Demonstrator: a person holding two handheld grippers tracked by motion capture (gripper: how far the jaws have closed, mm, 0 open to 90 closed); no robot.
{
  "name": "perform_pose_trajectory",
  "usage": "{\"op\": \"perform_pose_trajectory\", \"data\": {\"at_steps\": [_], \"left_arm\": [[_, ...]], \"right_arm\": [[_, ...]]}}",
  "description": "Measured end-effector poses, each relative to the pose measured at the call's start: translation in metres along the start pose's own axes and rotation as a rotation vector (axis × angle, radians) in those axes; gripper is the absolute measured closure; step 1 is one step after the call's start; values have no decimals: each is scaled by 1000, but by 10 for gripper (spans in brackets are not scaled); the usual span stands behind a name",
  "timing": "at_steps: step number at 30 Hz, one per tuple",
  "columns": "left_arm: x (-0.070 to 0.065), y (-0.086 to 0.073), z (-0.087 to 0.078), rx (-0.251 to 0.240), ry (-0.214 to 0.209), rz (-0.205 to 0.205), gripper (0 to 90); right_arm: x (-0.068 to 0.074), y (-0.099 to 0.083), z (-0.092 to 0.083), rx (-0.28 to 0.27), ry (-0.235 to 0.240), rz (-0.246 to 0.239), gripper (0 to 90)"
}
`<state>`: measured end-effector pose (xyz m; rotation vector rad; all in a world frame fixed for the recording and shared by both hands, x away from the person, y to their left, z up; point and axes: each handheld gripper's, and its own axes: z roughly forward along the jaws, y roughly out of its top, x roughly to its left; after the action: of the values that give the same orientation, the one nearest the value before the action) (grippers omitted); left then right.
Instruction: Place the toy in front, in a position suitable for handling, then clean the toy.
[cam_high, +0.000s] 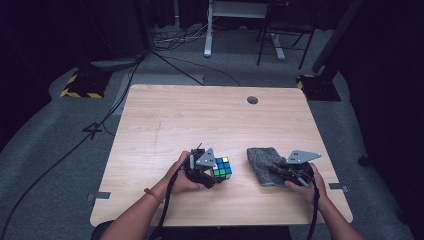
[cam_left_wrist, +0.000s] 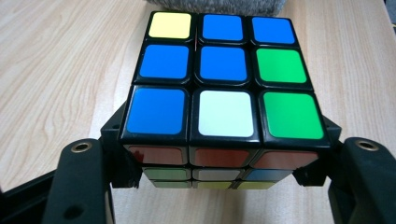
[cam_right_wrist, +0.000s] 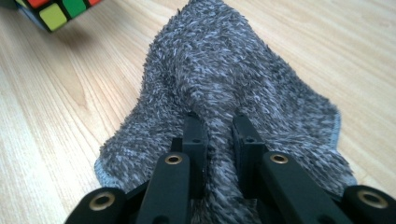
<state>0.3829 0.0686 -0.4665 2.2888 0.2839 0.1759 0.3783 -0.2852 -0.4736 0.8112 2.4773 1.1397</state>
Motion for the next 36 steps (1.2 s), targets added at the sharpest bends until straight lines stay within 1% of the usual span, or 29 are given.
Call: {"op": "perform_pose_trajectory", "data": {"at_steps": [2,3,5,6,8,9,10,12,13,15,16,17,18,19,20,21,22,23,25,26,27,29,30,32,33,35,36], "left_arm": [[-2,-1,1,19,8,2,331],[-2,-2,1,23,8,2,331],[-2,-2,1,31,20,-1,331],[-1,-1,2,34,29,-4,332],[0,1,4,22,20,-17,331],[1,2,6,33,21,-7,332],[1,4,8,49,32,3,331],[3,6,11,52,25,10,332],[4,8,12,57,24,11,332],[9,12,17,61,38,13,332],[12,15,19,58,29,10,332],[15,16,20,53,27,10,332],[19,19,23,48,35,14,332],[22,21,25,51,36,9,332],[26,23,28,50,28,6,332],[27,25,30,48,29,0,332],[28,26,32,49,35,5,332],[29,28,33,52,39,6,332],[29,29,35,37,38,2,332],[28,30,35,37,38,-6,332],[26,30,35,38,44,-5,332],[22,32,35,54,61,24,332],[21,32,34,53,60,28,331],[19,33,34,49,55,29,332],[18,34,34,53,62,27,332],[17,34,34,56,64,27,332],[17,33,33,56,74,27,332]], "right_arm": [[1,6,-3,-25,10,-4,790],[1,6,-3,-25,10,-4,790],[2,12,-3,-36,15,-19,790],[2,15,-3,-45,18,-21,790],[3,20,-3,-52,24,-31,790],[4,21,-3,-57,28,-34,790],[5,24,-4,-60,31,-39,790],[6,29,-4,-67,33,-49,789],[7,31,-4,-68,34,-52,790],[9,36,-1,-66,39,-66,790],[10,39,1,-59,39,-81,790],[10,43,3,-61,39,-86,789],[10,45,4,-65,42,-86,789],[10,50,5,-69,48,-91,790],[11,54,7,-72,47,-96,789],[12,59,8,-79,54,-102,789],[13,64,9,-86,59,-107,789],[14,68,9,-98,66,-108,790],[17,75,11,-108,82,-110,789],[19,78,12,-109,90,-113,789],[22,81,14,-106,96,-119,789],[28,85,19,-101,118,-130,789],[33,88,22,-95,130,-144,790],[38,93,25,-91,145,-155,789],[41,95,27,-83,148,-165,789],[46,100,31,-66,136,-182,788],[47,102,33,-63,129,-186,788]]}}
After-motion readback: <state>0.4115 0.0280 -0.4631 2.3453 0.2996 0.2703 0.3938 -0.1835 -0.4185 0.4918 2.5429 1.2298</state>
